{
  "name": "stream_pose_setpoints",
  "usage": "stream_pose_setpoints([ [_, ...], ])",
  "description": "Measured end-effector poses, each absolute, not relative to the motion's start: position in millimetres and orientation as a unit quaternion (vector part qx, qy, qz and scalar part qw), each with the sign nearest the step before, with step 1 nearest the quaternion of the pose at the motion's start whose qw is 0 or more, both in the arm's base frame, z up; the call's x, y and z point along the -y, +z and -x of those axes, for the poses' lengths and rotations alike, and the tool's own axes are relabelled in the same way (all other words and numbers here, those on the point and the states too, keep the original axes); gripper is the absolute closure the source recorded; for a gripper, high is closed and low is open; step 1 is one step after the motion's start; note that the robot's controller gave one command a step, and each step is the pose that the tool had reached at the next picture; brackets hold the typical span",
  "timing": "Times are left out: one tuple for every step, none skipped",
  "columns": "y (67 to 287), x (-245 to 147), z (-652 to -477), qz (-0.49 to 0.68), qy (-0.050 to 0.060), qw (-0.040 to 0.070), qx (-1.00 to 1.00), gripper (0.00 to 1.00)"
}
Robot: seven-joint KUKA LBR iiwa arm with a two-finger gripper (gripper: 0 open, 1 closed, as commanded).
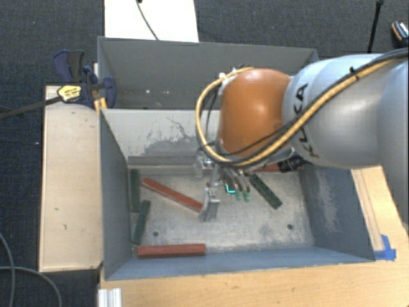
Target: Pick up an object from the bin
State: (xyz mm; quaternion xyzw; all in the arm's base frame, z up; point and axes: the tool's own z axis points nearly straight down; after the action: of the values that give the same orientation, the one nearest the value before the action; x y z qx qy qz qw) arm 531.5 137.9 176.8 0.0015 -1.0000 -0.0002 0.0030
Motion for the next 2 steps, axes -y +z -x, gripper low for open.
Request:
stream_pose_setpoints([
  [66,-208,-557.7,0.073,-0.001,0.002,0.997,0.00],
  [102,-235,-564.5,0.169,-0.002,-0.002,0.986,0.00],
])
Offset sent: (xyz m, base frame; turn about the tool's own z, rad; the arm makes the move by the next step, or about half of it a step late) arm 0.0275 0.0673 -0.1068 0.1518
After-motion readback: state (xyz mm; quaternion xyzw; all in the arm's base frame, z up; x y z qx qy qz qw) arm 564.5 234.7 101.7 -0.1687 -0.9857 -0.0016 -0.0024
